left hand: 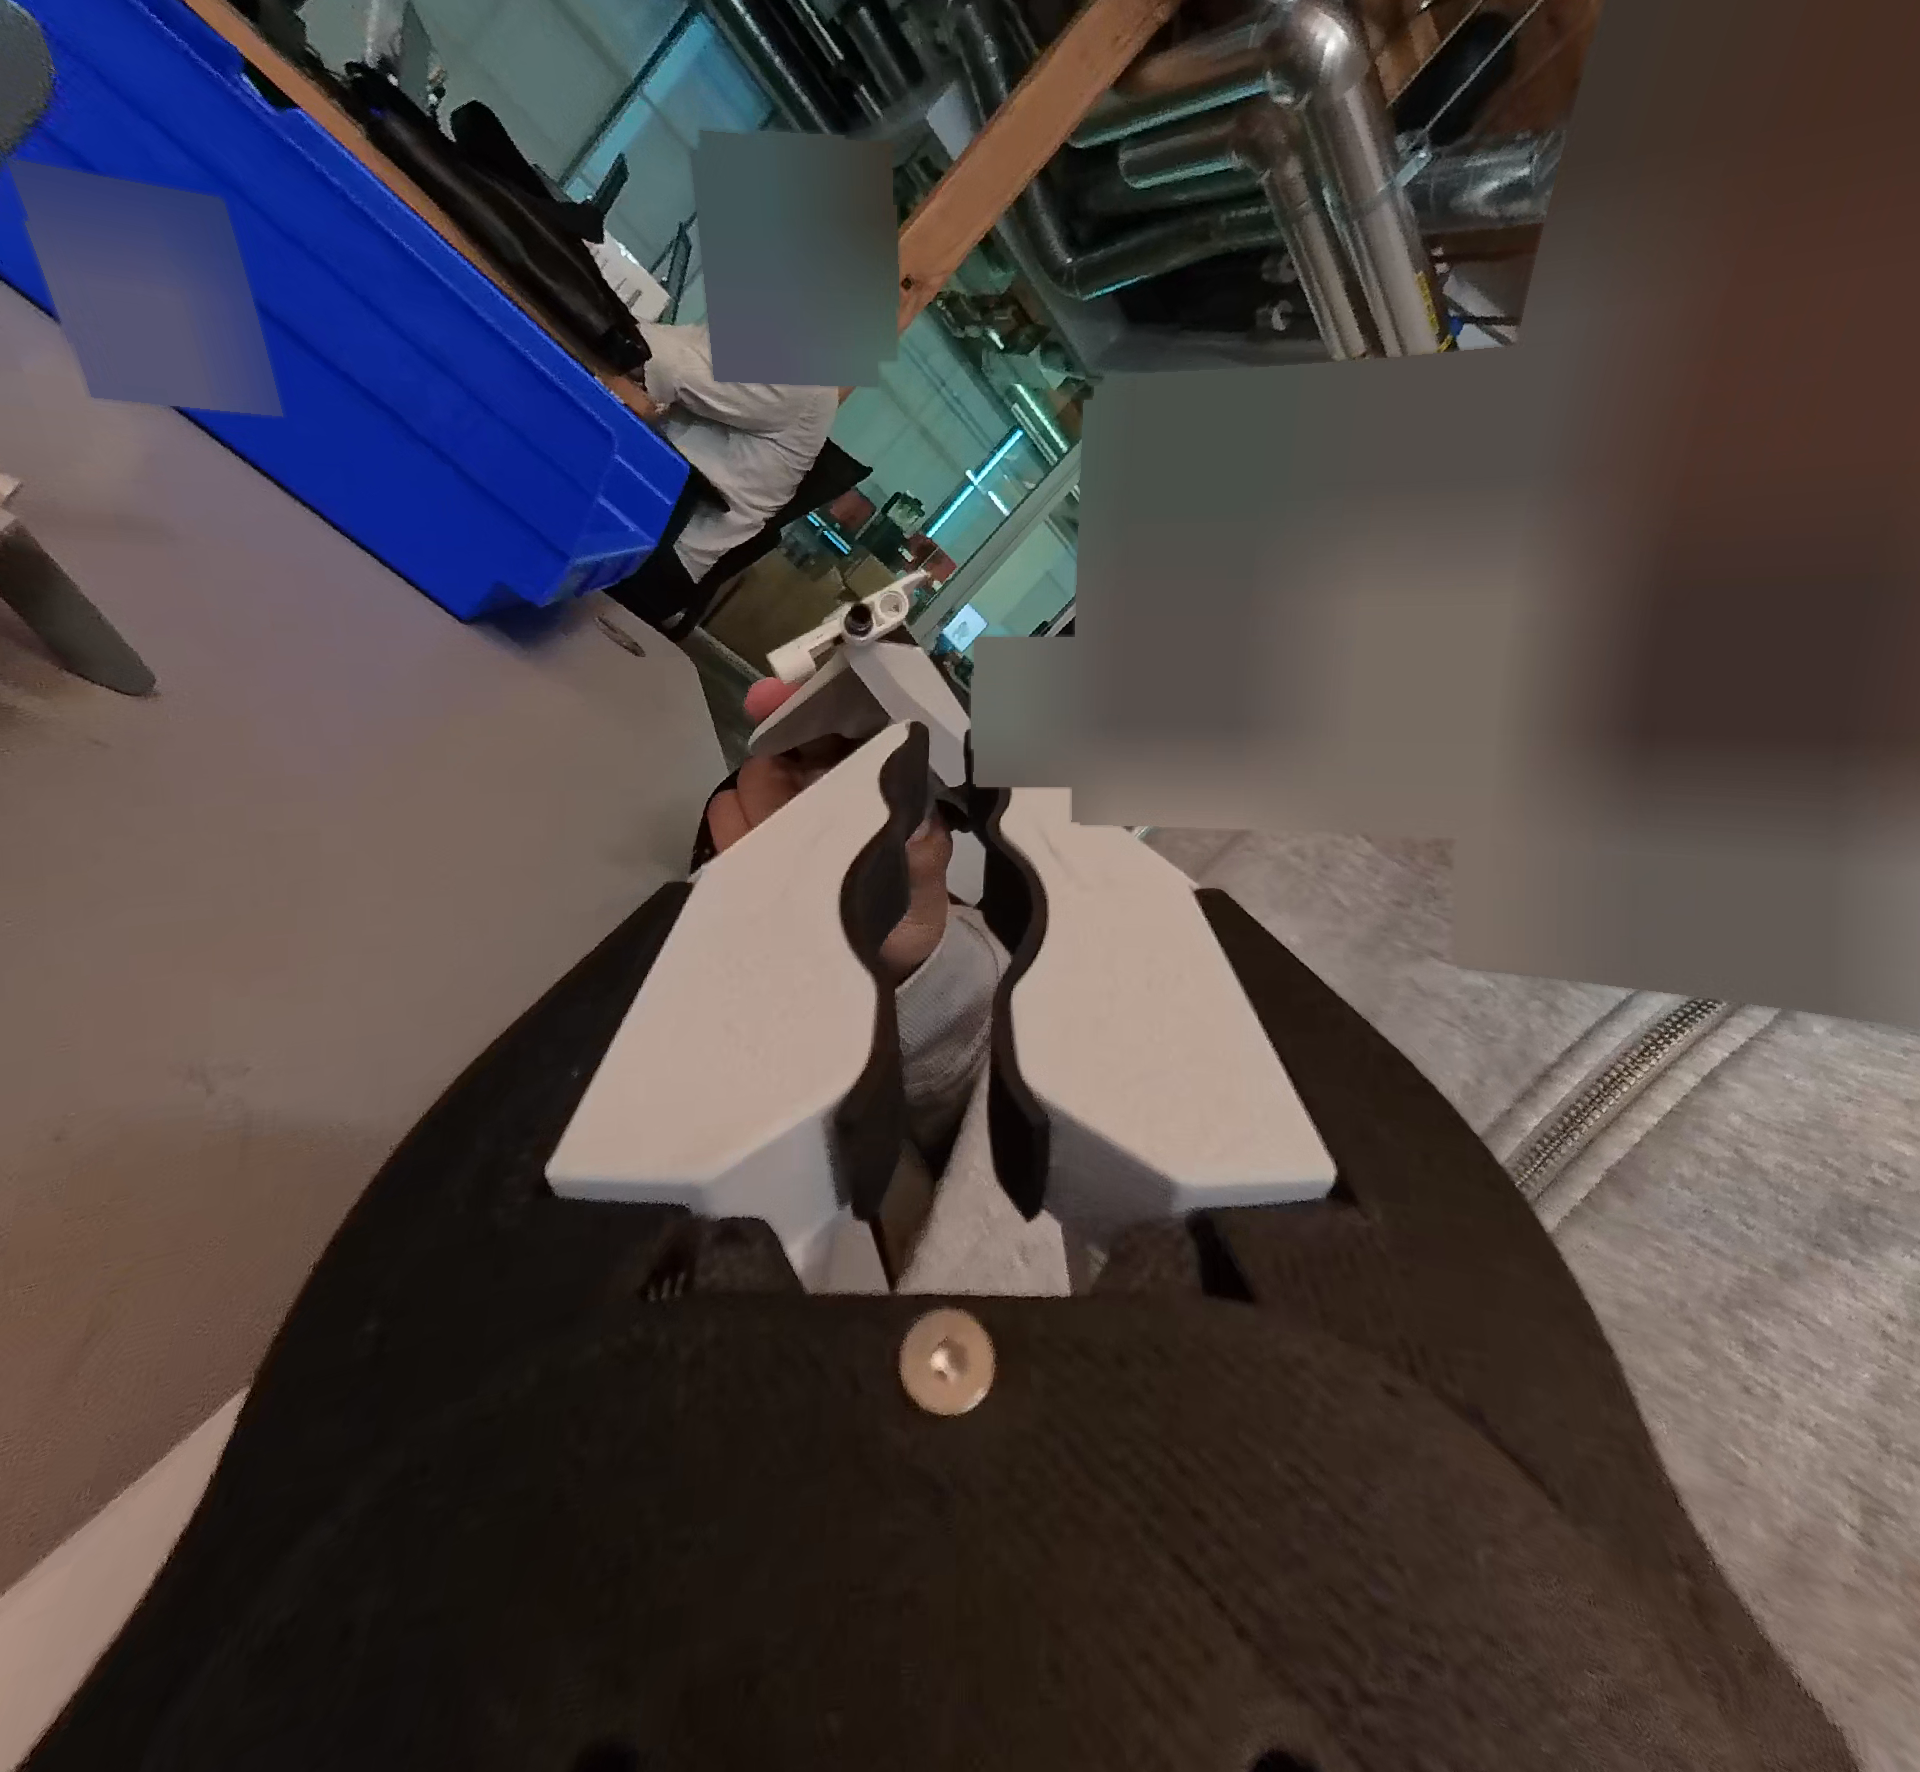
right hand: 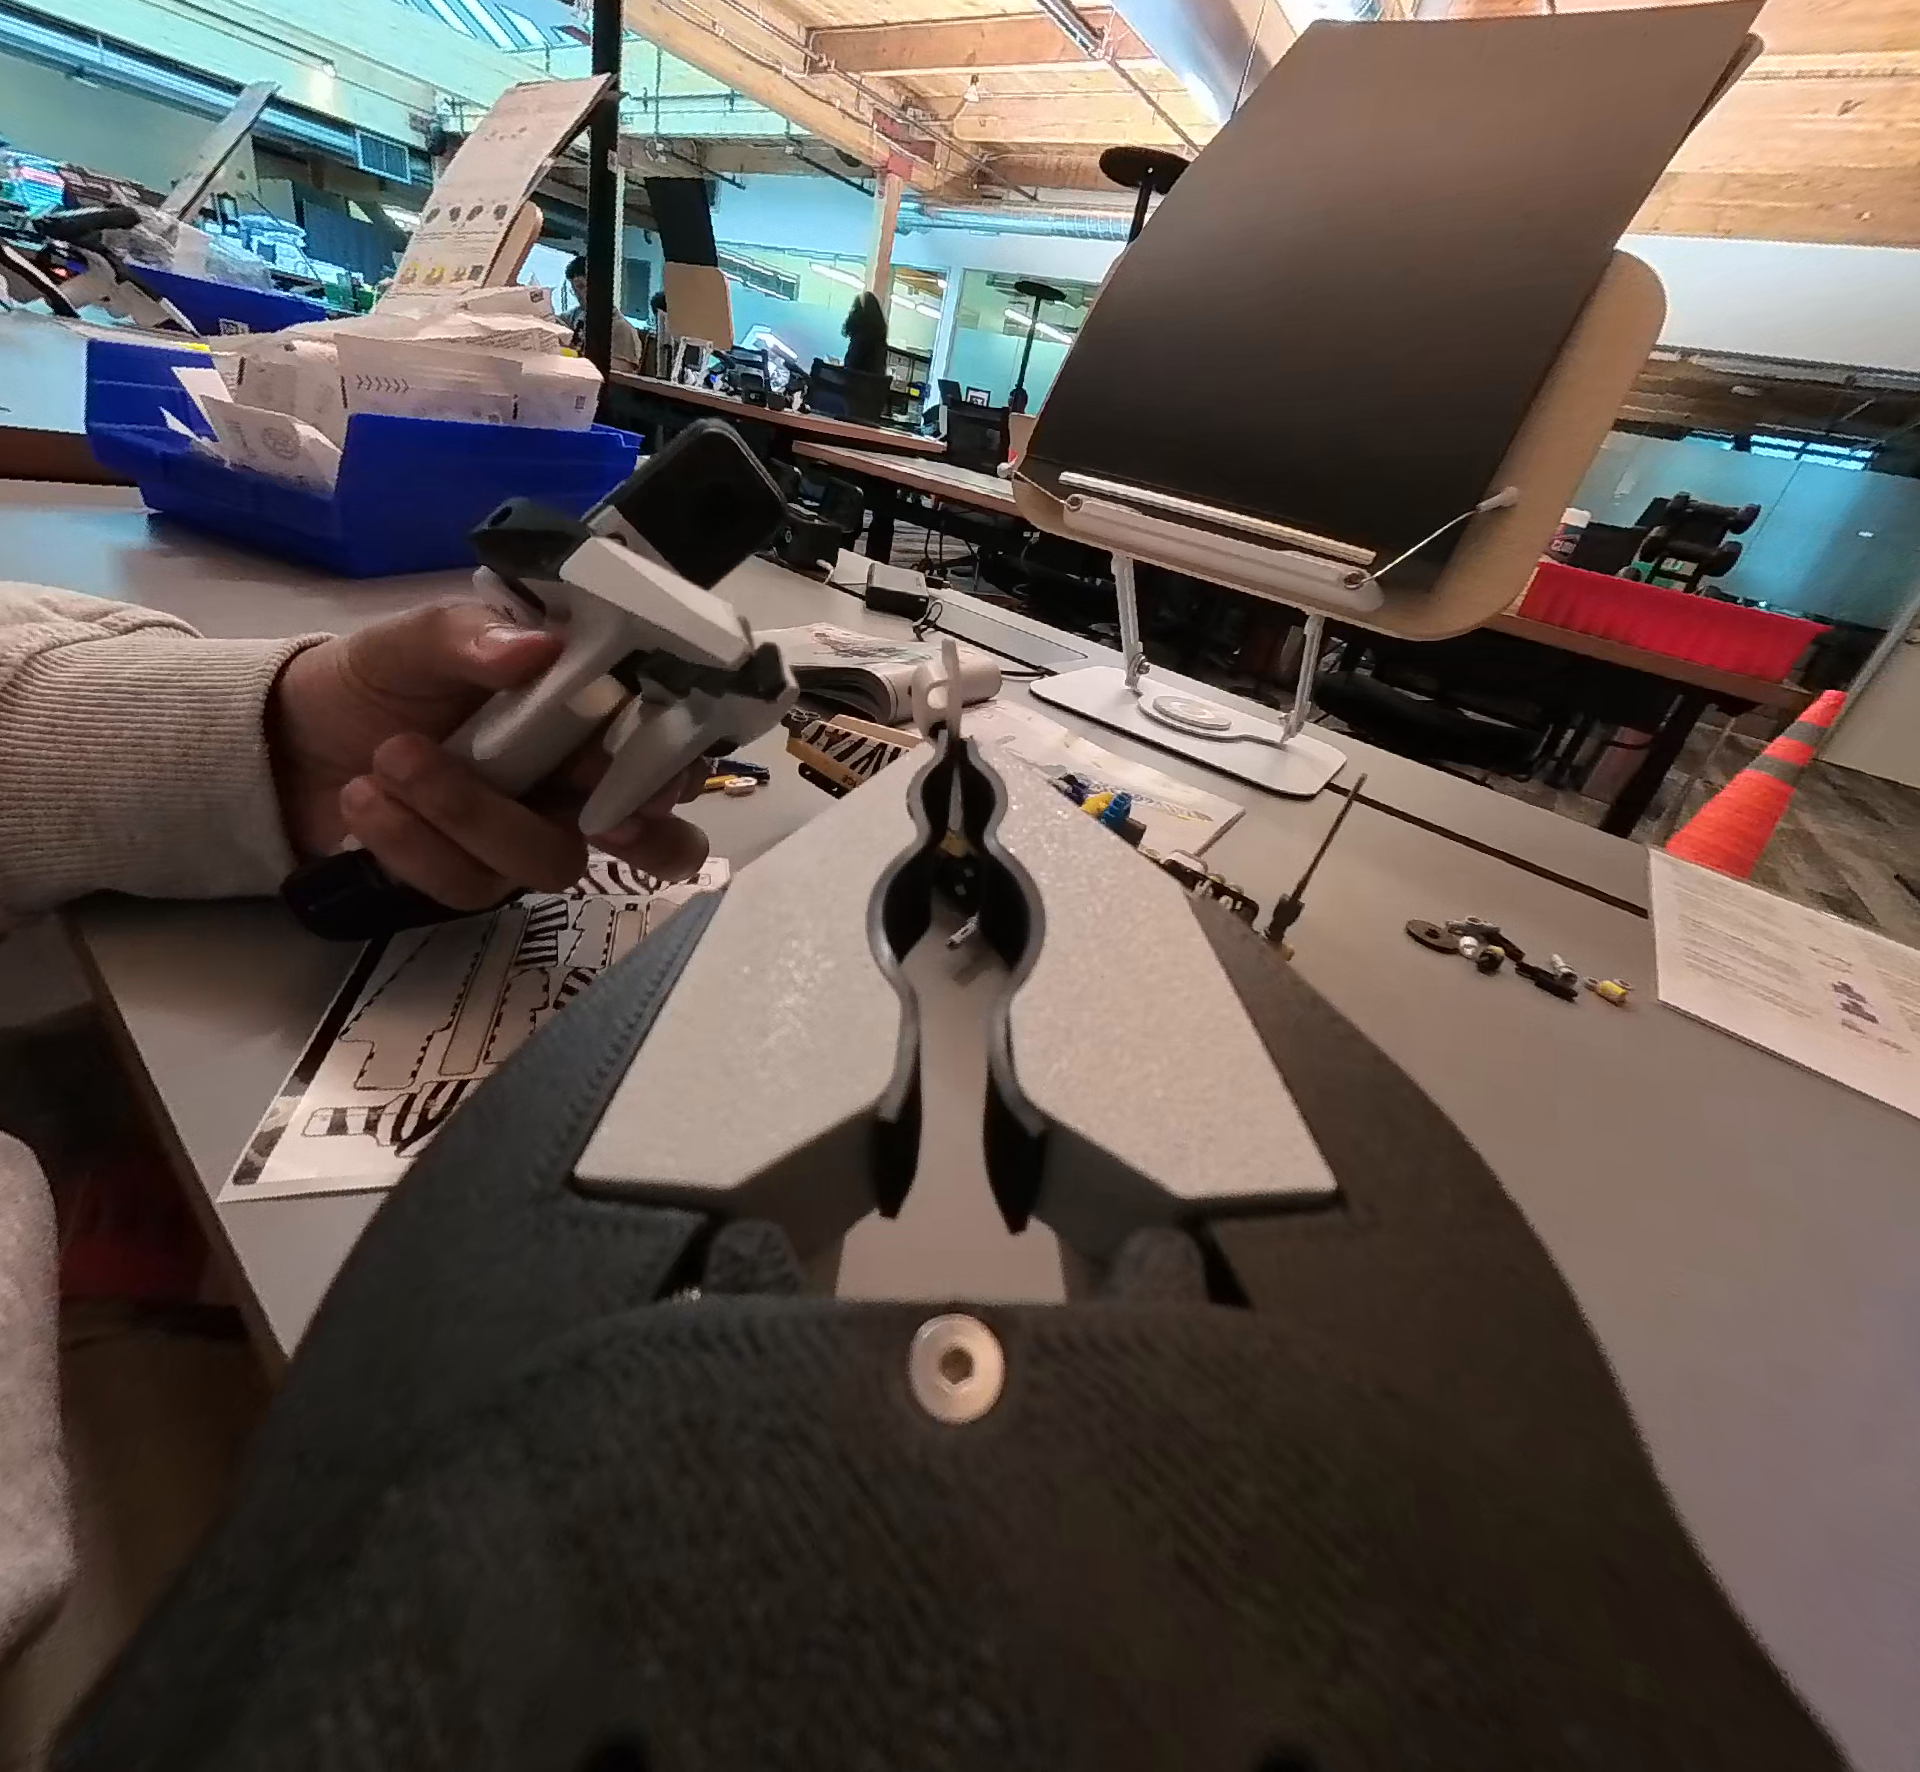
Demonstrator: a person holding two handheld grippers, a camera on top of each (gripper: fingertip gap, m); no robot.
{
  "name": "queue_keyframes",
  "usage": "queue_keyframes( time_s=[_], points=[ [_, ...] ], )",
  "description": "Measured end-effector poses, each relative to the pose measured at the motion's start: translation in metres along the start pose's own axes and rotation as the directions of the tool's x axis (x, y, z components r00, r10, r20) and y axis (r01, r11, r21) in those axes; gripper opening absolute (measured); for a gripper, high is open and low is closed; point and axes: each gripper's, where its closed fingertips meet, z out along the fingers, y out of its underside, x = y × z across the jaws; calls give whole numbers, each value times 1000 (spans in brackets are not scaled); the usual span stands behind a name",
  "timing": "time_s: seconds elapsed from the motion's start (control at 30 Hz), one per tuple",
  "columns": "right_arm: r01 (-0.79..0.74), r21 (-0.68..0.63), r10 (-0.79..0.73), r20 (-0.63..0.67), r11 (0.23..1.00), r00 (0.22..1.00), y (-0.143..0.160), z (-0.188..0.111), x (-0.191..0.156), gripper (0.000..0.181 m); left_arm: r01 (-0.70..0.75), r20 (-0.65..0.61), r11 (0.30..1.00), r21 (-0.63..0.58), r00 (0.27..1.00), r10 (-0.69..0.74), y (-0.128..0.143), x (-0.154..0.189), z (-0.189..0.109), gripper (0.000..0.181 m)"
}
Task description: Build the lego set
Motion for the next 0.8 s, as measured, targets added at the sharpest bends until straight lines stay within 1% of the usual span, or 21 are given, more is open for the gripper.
queue_keyframes(
  time_s=[0.03,0.23,0.4,0.5,0.57,0.73,0.8],
  points=[
    [-1,0,1,1,1000,1000,0,0,0,0,-7,6,1000,-7,1000,7,1,0,1,4],
    [-4,-3,4,7,1000,1000,0,0,0,0,-51,43,998,-47,998,53,7,-4,4,6],
    [-27,-6,27,9,1000,1000,4,2,5,0,-122,96,992,-28,988,124,2,-7,1,8],
    [-33,-4,33,-16,999,999,7,3,17,0,-141,127,990,-26,982,143,0,-10,-1,9],
    [-46,1,46,-35,999,998,9,5,27,0,-179,159,984,-20,971,180,-4,-13,-3,9],
    [-124,23,125,-51,992,991,14,16,53,0,-268,245,963,1,934,260,-15,-20,-8,10],
    [-150,15,150,-46,989,988,17,21,56,0,-297,287,955,8,915,283,-21,-24,-12,10]
  ],
)
